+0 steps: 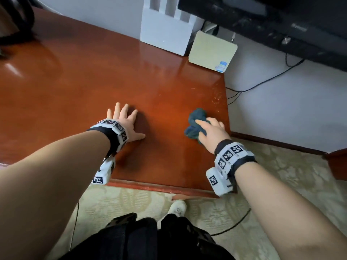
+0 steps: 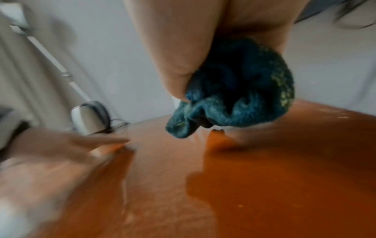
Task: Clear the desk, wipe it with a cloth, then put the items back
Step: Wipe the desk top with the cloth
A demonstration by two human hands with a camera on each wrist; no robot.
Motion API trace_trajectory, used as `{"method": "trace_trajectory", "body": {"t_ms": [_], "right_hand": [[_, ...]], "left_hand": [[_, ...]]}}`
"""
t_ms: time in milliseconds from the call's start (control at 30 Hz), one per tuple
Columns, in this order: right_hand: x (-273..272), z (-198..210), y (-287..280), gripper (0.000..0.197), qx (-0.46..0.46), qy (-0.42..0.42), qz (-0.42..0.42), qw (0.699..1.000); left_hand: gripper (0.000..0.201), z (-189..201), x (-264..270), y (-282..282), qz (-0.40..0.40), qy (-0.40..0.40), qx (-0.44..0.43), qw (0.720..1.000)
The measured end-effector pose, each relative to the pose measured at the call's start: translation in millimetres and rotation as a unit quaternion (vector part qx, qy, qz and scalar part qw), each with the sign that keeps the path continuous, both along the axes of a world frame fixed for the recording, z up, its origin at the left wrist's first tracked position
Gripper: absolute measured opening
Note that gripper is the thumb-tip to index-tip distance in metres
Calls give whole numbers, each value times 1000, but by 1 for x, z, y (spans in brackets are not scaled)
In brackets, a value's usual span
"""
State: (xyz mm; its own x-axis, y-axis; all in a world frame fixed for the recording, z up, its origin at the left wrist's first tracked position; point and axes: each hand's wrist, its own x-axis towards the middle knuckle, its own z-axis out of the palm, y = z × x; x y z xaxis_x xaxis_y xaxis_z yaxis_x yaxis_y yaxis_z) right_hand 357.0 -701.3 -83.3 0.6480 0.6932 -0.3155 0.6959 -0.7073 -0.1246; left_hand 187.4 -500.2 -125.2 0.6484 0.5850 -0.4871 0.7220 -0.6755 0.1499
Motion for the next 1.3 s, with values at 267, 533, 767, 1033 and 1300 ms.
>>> {"method": "trace_trajectory", "body": {"t_ms": [267, 533, 767, 1033, 1300], "right_hand": [[39, -38, -8, 50, -54, -6, 265, 963], [214, -30, -75, 45, -53, 46, -72, 995], [219, 4, -40, 43, 155, 91, -5, 984], [140, -46, 29, 51, -26, 32, 283, 958], [239, -45, 14, 48, -47, 24, 60, 997]], "left_hand": [[111, -2, 84, -37, 16, 25, -8, 1000], [115, -2, 160, -65, 77, 69, -30, 994], [120, -5, 176, -67, 91, 120, -34, 988], [116, -7, 178, -66, 91, 135, -33, 986], [121, -11, 177, -64, 103, 121, -44, 986]]}}
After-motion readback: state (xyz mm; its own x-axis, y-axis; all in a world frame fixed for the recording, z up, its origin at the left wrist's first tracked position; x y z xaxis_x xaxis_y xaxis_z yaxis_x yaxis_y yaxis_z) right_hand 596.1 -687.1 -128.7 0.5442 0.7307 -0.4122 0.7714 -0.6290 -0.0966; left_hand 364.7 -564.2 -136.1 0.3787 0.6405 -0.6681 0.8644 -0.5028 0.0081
